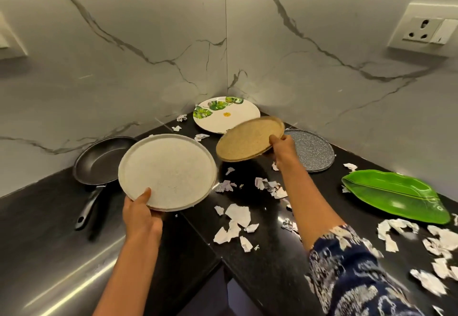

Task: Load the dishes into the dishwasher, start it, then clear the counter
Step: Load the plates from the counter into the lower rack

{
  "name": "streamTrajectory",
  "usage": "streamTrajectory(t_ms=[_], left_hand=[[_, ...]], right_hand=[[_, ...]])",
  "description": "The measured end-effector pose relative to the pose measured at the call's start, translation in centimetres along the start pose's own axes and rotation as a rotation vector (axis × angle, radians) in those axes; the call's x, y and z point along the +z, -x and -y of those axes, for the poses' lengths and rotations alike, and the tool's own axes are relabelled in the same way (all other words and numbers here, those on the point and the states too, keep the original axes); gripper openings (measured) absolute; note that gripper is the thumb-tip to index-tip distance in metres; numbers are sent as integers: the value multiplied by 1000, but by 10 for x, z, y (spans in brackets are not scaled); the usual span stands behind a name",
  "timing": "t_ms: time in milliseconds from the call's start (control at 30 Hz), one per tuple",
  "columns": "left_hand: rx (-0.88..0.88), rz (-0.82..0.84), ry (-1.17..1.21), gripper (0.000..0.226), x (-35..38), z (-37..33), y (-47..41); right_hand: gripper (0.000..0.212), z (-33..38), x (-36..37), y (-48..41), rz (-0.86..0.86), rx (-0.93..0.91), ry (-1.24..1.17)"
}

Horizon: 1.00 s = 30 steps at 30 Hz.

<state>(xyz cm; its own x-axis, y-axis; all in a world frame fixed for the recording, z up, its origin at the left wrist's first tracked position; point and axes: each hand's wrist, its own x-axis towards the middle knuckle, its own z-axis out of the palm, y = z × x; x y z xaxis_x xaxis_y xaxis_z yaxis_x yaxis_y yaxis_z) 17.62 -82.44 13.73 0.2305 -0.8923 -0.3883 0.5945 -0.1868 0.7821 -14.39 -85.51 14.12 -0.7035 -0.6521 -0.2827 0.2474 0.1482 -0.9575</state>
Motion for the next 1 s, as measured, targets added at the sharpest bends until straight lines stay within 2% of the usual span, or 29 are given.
streamTrajectory(t_ms=[167, 200, 300, 467, 600, 700, 867, 933, 1000], left_hand=[[205, 181, -162, 25, -21, -27, 52], [248, 220, -204, 22, -27, -30, 63], [387, 384, -337, 18, -53, -33, 99], [488, 695, -589, 19, -117, -23, 175], [506, 880, -818, 17, -172, 0, 247], [460, 1109, -906, 25, -204, 20, 298], [392, 1415, -987, 33, -265, 69, 369], [437, 1536, -1076, 42, -294, 92, 391], [548, 1644, -1167, 52, -328, 121, 416]], right_hand=[[47, -2, -59, 108, -38, -180, -228], [43, -6, -72, 134, -62, -208, -262], [12, -30, -113, 220, -200, -296, -313], [7, -78, -179, 383, -476, -480, 11], [8, -127, -228, 498, -618, -472, 302], [24, -164, -263, 578, -738, -445, 424], [38, -229, -316, 690, -828, -284, 580], [38, -256, -336, 726, -849, -195, 632], [49, -289, -360, 762, -846, -77, 674]])
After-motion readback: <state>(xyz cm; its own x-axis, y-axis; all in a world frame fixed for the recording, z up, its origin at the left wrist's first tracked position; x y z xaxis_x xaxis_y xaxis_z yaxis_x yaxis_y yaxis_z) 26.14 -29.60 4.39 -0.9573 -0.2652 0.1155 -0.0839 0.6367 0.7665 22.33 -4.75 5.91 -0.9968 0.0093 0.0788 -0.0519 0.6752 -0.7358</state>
